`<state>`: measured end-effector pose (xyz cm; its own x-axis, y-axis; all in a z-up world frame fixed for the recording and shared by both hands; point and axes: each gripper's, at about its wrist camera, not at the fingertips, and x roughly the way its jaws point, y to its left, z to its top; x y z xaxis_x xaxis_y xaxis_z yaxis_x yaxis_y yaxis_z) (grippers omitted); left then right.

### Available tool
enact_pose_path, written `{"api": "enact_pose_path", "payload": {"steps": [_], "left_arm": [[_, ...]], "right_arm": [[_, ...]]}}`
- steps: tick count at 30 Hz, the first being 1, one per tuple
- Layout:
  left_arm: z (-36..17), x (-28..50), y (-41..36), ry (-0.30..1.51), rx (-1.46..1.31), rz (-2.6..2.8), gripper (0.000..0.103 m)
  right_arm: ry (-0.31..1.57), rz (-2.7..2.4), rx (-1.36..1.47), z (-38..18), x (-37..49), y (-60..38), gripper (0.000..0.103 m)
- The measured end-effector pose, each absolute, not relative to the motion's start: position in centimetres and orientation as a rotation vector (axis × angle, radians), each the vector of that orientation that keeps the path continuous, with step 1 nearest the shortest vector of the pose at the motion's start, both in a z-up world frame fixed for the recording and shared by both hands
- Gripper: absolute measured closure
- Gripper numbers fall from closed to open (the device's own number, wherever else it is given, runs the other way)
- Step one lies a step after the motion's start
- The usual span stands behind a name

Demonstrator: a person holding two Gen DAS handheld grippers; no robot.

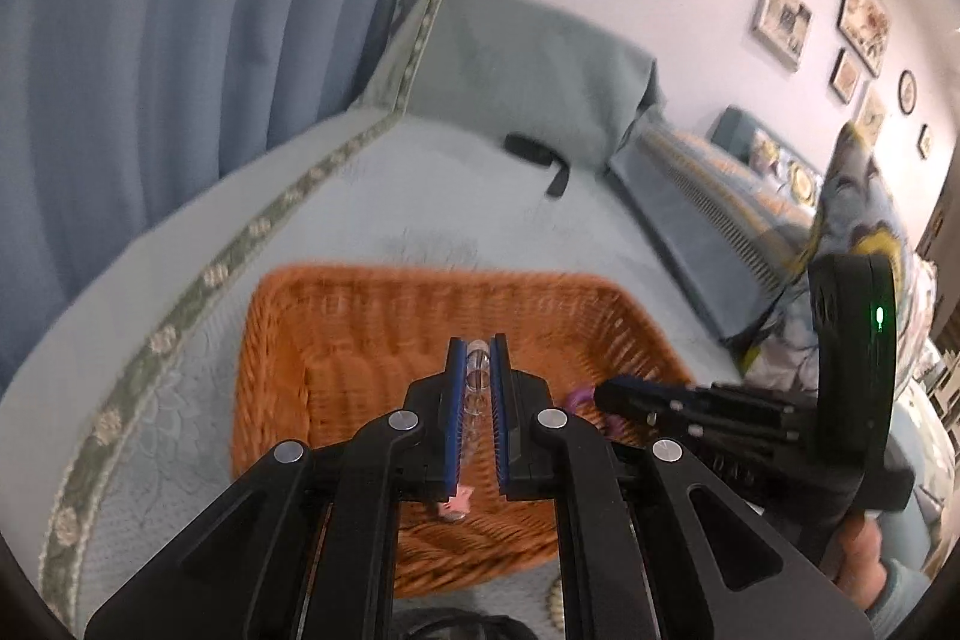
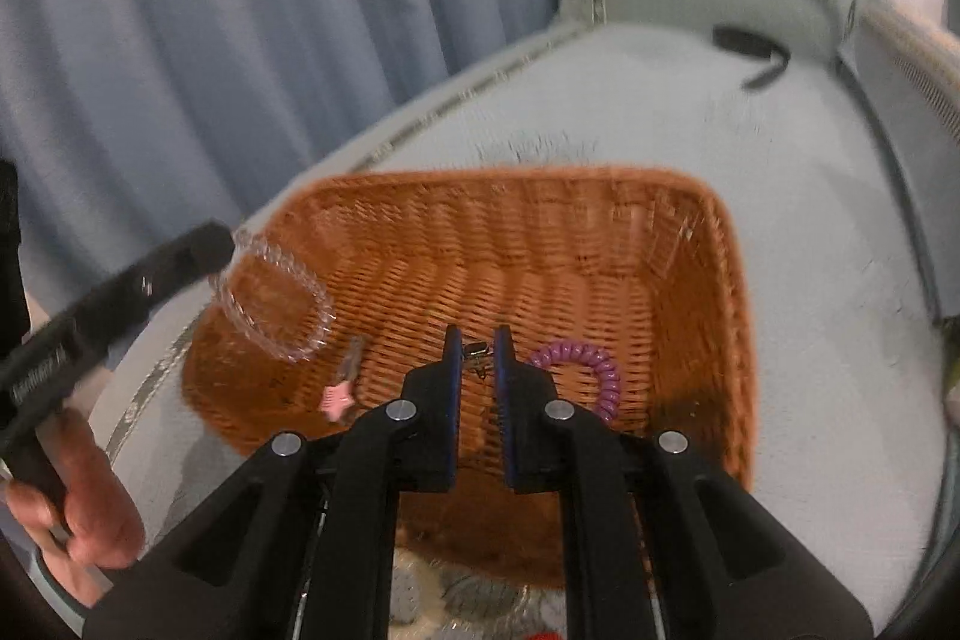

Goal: Organize jewelry
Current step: 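Carry the charm and bead bracelet into the basket and release both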

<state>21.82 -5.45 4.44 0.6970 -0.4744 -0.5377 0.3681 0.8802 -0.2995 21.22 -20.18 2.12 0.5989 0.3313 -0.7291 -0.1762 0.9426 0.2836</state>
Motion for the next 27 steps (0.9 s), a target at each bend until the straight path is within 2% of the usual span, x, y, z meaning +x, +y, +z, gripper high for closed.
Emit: {"api": "enact_pose_path", "payload": {"steps": [10, 12, 13, 14, 16, 17, 23, 27], "left_arm": [[1.5, 22.8, -4.9, 0.728, -0.187, -0.455, 0.097], [1.5, 22.5, -4.7, 0.732, -0.195, -0.466, 0.088], [1.7, 22.2, -4.4, 0.73, -0.203, -0.473, 0.075], [1.8, 21.9, -4.2, 0.721, -0.205, -0.473, 0.069], [2.1, 21.1, -3.8, 0.704, -0.209, -0.484, 0.066], [2.4, 20.6, -3.4, 0.695, -0.221, -0.499, 0.063], [4.6, 16.8, -0.9, 0.619, -0.256, -0.534, 0.05], [6.4, 13.9, 1.1, 0.561, -0.274, -0.535, 0.049]], "right_arm": [[0.929, 0.28, 0.18, 0.6, 21.9, -20.0, 0.094], [0.93, 0.278, 0.196, 0.7, 22.0, -20.1, 0.09], [0.928, 0.281, 0.207, 0.8, 21.9, -20.3, 0.084], [0.924, 0.282, 0.216, 0.9, 21.7, -20.5, 0.081], [0.912, 0.273, 0.217, 1.3, 21.4, -20.8, 0.067], [0.902, 0.272, 0.216, 1.6, 21.1, -20.8, 0.065], [0.859, 0.304, 0.23, 3.6, 18.8, -21.1, 0.064], [0.793, 0.318, 0.206, 5.8, 15.8, -21.2, 0.064]]}}
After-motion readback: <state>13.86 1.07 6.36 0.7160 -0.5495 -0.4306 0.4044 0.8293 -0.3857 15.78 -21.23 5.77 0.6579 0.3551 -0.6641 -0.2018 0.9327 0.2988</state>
